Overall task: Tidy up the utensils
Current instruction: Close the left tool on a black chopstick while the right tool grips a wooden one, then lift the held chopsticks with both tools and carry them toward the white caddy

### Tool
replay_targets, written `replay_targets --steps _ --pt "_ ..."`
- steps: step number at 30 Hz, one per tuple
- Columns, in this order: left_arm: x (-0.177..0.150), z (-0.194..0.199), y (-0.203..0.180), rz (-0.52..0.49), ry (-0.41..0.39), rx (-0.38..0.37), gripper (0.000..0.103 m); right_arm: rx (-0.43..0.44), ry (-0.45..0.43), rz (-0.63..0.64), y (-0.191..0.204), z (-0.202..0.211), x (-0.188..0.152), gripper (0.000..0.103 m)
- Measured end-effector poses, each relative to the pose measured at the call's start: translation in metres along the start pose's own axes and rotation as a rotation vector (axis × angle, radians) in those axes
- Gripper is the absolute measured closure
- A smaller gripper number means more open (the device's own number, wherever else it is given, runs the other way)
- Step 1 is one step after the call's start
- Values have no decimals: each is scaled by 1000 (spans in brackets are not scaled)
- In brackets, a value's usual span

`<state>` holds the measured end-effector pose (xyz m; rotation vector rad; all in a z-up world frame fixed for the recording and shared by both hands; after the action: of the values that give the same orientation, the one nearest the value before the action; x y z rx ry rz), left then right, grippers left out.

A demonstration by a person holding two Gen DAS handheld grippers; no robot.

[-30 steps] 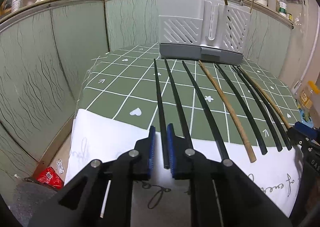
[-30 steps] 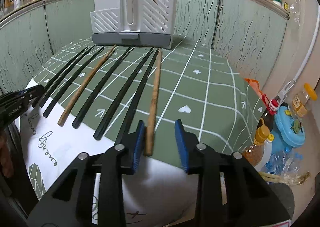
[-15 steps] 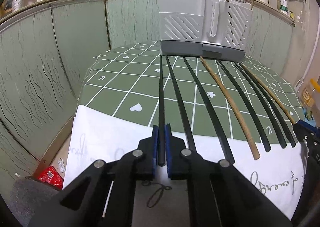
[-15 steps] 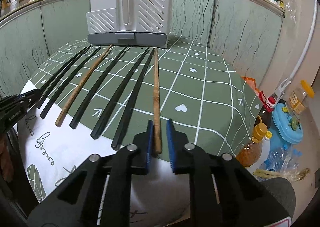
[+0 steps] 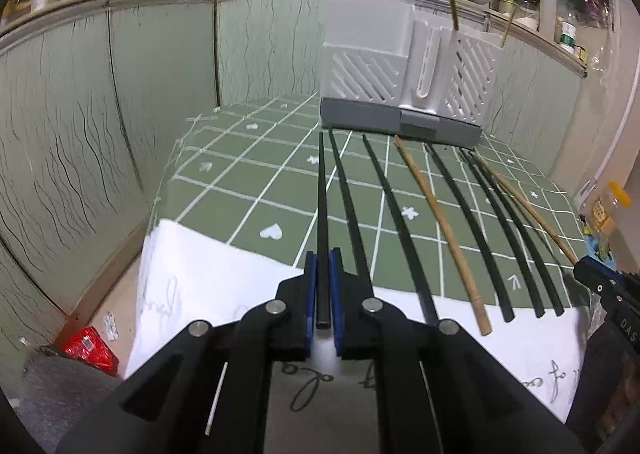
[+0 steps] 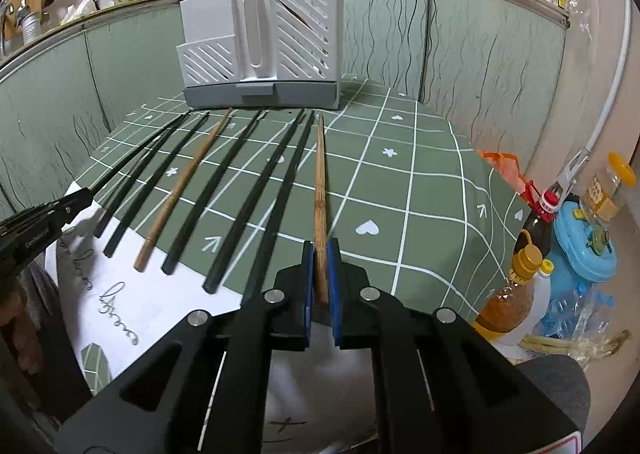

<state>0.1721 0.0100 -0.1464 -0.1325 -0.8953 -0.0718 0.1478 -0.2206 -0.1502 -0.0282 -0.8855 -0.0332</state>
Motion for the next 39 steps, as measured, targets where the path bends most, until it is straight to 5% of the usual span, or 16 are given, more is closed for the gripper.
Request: replay_targets --steps 17,39 --pt "52 52 5 -8 -96 -21 95 19 -121 2 -4 50 63 96" --pt "119 67 11 -29 -55 -113 95 117 -143 15 -18 86 153 96"
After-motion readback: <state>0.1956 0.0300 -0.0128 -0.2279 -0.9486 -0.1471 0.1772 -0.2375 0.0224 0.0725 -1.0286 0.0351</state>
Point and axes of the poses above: each gripper's, at about its wrist camera, not at the fingertips, and z roughly against the way its jaws point, y to its left, x to its top, the point moved 9 cm from there along -z, roughly the way its jaws point, and after that the axes turned 3 degrees about -x, right-handed, at the moved point
